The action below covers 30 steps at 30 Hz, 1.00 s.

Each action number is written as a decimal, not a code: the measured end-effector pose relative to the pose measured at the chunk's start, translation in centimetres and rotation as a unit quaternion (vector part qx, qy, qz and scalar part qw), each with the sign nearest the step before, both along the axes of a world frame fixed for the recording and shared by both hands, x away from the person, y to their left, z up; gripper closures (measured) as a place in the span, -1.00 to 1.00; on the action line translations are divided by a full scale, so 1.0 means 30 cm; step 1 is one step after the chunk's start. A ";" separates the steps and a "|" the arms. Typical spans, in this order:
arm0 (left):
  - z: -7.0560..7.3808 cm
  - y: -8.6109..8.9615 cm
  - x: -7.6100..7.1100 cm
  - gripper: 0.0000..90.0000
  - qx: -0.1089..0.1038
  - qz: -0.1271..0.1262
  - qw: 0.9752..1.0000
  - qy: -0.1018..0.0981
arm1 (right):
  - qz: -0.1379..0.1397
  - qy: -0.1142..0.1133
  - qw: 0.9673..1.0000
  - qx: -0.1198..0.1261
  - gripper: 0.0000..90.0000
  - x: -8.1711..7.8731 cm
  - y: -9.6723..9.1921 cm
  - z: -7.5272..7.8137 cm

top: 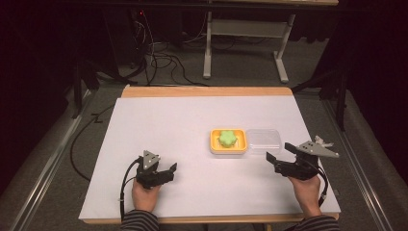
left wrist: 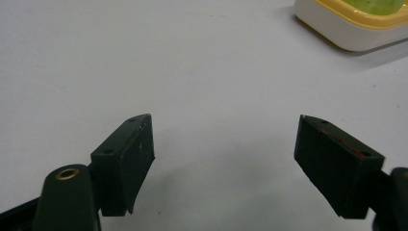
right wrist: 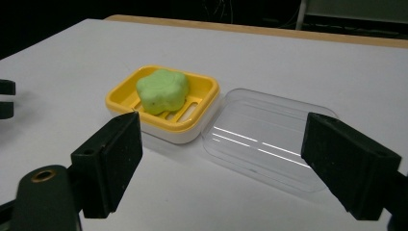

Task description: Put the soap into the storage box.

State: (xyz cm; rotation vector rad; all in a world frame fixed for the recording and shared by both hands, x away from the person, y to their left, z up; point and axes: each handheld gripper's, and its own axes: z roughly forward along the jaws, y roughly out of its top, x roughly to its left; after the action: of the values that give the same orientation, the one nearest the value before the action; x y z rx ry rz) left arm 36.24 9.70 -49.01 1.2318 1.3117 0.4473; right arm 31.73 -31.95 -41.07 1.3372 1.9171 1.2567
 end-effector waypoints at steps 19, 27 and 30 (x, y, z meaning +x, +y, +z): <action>-0.001 -0.002 0.001 -0.51 0.003 0.000 1.000 0.002 | 0.009 0.019 1.000 0.003 -0.65 -0.003 0.030 -0.065; -0.002 -0.004 0.002 -0.51 0.003 0.000 1.000 0.004 | 0.020 0.031 0.999 -0.013 -0.62 0.015 0.060 -0.085; -0.001 -0.003 0.003 -0.52 0.003 0.001 1.000 0.004 | 0.022 0.037 0.999 -0.015 -0.62 0.023 0.074 -0.093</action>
State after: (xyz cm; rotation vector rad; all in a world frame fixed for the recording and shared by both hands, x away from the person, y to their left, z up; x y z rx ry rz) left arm 36.32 9.60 -49.06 1.2379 1.3195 0.4481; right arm 32.43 -29.74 -43.87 1.3494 2.0190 1.2093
